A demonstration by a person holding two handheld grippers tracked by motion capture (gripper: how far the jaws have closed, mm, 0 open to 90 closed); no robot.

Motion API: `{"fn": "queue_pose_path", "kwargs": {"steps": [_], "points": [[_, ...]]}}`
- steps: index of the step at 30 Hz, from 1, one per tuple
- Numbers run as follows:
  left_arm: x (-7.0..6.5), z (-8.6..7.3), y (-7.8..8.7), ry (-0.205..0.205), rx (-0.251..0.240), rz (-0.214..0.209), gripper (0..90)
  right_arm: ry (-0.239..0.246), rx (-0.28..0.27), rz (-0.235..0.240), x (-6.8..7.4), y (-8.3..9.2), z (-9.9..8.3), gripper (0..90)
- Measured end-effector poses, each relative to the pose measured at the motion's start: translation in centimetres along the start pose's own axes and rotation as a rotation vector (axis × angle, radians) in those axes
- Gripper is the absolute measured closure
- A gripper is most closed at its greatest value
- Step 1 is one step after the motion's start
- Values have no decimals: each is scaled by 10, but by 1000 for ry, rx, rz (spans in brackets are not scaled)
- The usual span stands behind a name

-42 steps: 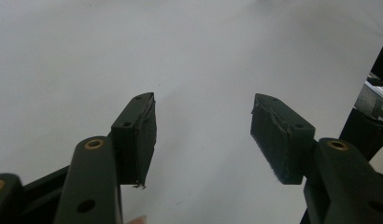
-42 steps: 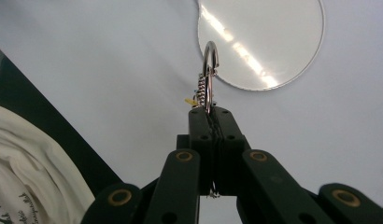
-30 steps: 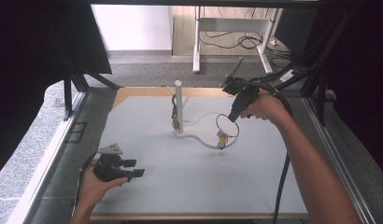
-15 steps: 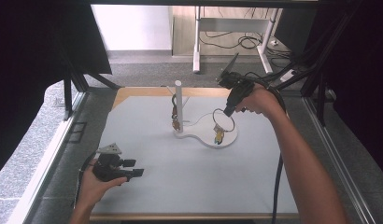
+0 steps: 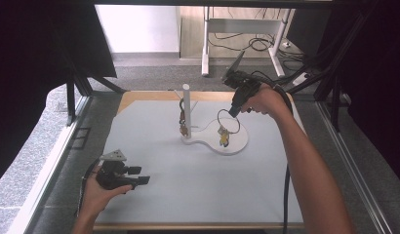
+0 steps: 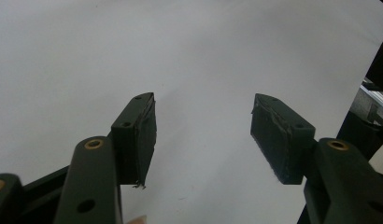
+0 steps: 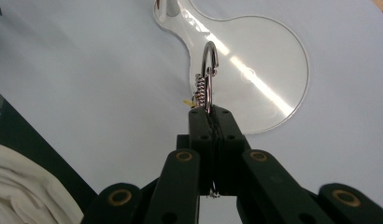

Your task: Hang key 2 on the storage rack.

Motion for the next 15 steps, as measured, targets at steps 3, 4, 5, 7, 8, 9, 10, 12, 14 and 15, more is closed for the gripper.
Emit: {"fn": "queue_pose_path", "kwargs": {"steps": [3, 4, 5, 7, 8, 9, 10, 12, 14, 15], "points": [[0, 0, 0, 1, -3, 0, 410, -6, 2, -8, 0, 1, 3, 884], [0, 0, 0, 2, -3, -1, 411, 8, -3, -9, 0, 0, 5, 884], [1, 0, 0, 2, -3, -1, 411, 6, -5, -9, 0, 1, 6, 884], [0, 0, 0, 2, -2, -2, 411, -4, -5, -10, 0, 0, 8, 885], [0, 0, 0, 1, -1, -2, 411, -4, -6, -13, 0, 0, 9, 884], [0, 0, 0, 1, 0, -2, 411, -6, -5, -16, 0, 0, 10, 885], [0, 0, 0, 0, 1, -2, 411, 0, -8, -15, -1, -1, 11, 885], [0, 0, 0, 0, 0, -2, 412, -6, -5, -13, -1, -1, 12, 884], [-1, 0, 0, 2, -3, -5, 412, -9, -2, -10, -2, -3, 13, 884], [-1, 0, 0, 1, -3, -7, 412, -8, -1, -14, -4, -4, 14, 884]]}}
Point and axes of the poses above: each handheld gripper's, and its own axes: y roughly backward along the jaws, z roughly out of its top, x roughly to its left, the point moved 10 cm from there along -y, roughly forward along the jaws, and after that the axes turned 3 degrees about -z, right-handed, at the moved point
